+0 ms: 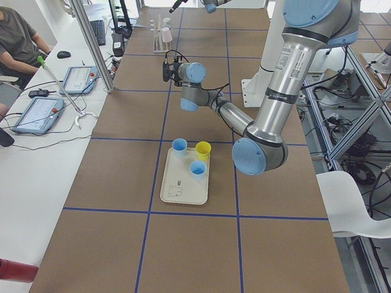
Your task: Transfer IKEA cup to right arm and place on rack
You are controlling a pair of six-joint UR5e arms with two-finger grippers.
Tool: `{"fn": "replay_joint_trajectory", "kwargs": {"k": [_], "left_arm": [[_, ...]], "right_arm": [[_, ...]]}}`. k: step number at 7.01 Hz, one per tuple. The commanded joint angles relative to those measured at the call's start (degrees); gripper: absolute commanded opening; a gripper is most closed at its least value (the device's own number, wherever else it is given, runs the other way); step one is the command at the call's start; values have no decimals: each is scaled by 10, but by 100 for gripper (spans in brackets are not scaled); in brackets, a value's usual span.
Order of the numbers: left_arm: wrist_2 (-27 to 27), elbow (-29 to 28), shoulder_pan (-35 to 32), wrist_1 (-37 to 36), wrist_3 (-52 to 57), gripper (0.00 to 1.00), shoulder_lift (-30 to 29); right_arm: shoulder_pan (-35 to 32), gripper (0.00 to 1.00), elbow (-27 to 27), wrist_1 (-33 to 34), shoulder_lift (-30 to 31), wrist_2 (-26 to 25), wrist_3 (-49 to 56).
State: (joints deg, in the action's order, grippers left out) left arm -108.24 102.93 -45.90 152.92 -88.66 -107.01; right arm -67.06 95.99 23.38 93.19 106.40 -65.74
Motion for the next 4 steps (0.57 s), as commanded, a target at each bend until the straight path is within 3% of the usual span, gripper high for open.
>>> {"fn": "replay_joint_trajectory", "kwargs": {"k": [1, 2, 4], "left_arm": [[30, 107, -25, -247, 243, 80, 76], [60, 144, -25, -291, 367, 80, 140], [56, 160, -27, -283, 481, 80, 236]], "right_arm": [[27, 100, 31, -1, 18, 15, -46], [39, 100, 41, -3, 18, 16, -71], [53, 100, 45, -2, 19, 15, -75]]}}
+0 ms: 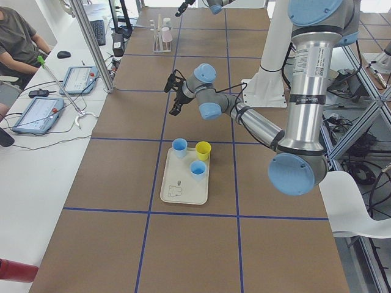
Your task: Transfer IKEA cup to right arm and place on rack
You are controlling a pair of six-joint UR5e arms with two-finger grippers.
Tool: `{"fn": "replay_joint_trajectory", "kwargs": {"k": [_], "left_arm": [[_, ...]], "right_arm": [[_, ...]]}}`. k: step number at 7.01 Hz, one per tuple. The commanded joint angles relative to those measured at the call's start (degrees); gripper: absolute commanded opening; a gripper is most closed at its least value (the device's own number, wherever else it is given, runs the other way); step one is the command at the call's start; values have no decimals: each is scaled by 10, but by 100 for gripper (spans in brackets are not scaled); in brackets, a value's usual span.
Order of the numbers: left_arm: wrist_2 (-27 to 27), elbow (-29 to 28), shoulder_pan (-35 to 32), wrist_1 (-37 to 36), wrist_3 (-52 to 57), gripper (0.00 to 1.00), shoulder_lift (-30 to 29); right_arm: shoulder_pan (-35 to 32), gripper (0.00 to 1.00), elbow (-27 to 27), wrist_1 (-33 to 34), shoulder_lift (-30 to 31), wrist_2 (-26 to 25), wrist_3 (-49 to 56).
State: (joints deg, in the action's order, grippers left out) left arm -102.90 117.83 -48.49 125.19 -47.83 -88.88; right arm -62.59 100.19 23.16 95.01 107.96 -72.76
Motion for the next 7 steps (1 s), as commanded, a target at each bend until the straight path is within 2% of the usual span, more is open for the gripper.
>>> {"fn": "replay_joint_trajectory", "kwargs": {"k": [1, 2, 3, 5, 6, 7], "left_arm": [[-23, 6, -8, -6, 119, 80, 89], [-93, -14, -57, -7, 160, 80, 99], [-134, -76, -75, -6, 198, 80, 103], [-151, -126, -75, -8, 200, 81, 100], [-198, -132, -77, -8, 201, 81, 105], [-208, -131, -80, -10, 201, 80, 107]], "right_arm": [[11, 100, 7, 0, 2, 8, -5], [12, 100, 18, 0, 4, 24, -5], [12, 100, 26, 0, 10, 39, -5], [12, 100, 26, 0, 12, 45, -5], [12, 100, 27, 0, 12, 45, -5], [12, 100, 27, 0, 12, 46, -5]]}}
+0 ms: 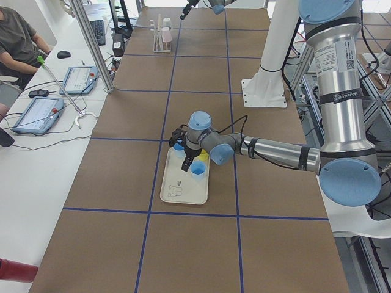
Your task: Transfer IKEA cup to right arm and place on rack
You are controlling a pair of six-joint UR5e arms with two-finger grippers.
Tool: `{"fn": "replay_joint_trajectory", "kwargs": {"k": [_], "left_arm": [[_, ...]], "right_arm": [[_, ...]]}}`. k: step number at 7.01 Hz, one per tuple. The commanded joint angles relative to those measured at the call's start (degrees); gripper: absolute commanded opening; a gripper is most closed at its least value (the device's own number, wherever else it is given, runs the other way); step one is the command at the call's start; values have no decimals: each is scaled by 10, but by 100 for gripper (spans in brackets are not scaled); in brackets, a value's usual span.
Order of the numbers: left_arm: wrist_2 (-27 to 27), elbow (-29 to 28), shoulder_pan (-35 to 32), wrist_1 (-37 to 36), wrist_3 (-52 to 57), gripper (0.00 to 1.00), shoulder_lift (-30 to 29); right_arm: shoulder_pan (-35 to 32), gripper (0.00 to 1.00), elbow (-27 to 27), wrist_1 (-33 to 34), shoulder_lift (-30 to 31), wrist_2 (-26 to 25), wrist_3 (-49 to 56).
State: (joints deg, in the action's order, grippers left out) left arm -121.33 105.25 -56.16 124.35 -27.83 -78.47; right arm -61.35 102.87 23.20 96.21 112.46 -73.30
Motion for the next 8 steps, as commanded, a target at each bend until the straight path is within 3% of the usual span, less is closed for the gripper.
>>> {"fn": "replay_joint_trajectory", "kwargs": {"k": [1, 4, 8], "left_arm": [[-25, -11, -4, -2, 3, 80, 14], [-26, -16, -4, 1, 4, 76, 35], [-28, -22, -2, 1, -2, 0, 25]], "right_arm": [[1, 100, 0, 0, 0, 1, 0], [2, 100, 0, 0, 0, 0, 0], [2, 100, 0, 0, 1, 0, -1]]}}
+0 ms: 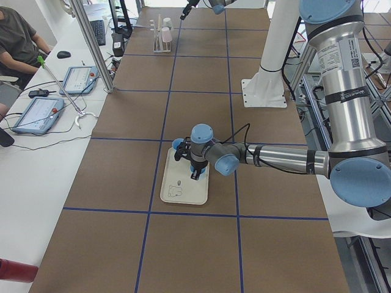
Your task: Transfer IKEA cup to right arm and place on rack
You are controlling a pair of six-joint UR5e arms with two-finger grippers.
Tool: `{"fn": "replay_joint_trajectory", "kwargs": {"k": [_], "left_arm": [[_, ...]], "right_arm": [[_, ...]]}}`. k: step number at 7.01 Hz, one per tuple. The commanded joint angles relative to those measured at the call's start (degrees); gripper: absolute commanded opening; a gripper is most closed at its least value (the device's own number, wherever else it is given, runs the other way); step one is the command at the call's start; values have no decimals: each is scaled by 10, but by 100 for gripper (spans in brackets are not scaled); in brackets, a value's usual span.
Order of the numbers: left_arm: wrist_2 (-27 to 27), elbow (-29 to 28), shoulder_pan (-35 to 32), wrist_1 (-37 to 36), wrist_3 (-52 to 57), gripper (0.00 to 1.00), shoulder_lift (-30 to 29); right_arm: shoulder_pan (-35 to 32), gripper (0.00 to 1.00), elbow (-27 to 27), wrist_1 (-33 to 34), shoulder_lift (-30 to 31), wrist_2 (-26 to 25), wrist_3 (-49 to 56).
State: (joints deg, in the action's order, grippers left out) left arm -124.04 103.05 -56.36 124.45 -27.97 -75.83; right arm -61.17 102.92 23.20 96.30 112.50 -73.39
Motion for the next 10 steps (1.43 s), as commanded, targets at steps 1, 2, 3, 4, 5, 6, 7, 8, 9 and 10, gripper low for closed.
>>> {"fn": "replay_joint_trajectory", "kwargs": {"k": [1, 2, 3, 4, 5, 6, 7, 8, 9, 10], "left_arm": [[1, -1, 0, 0, 5, 0, 2], [5, 7, -3, 0, 5, 0, 6], [7, 26, -65, -7, 3, 0, 3], [7, 43, -135, -9, 3, 0, 1], [4, 56, -168, -10, -2, 0, -8], [1, 65, -172, -9, -50, 0, -25], [-1, 89, -172, -7, -164, 0, -56], [-47, 100, -171, 2, -230, 0, -77], [-111, 100, -169, 16, -294, 0, -111], [-128, 98, -148, 54, -386, 0, -149]], "right_arm": [[0, 100, 0, -1, 0, 0, 0], [1, 100, 0, -1, -1, -1, 0], [2, 100, 0, -1, -1, -2, -1], [9, 100, 0, -1, -7, -6, -33], [20, 100, 5, -1, -11, -10, -55], [33, 100, 14, -1, -17, -16, -80], [38, 100, 21, -1, -29, -15, -130], [47, 100, 26, -1, -43, -15, -174], [60, 100, 26, -1, -61, -15, -224], [68, 100, 26, -1, -86, -13, -294]]}}
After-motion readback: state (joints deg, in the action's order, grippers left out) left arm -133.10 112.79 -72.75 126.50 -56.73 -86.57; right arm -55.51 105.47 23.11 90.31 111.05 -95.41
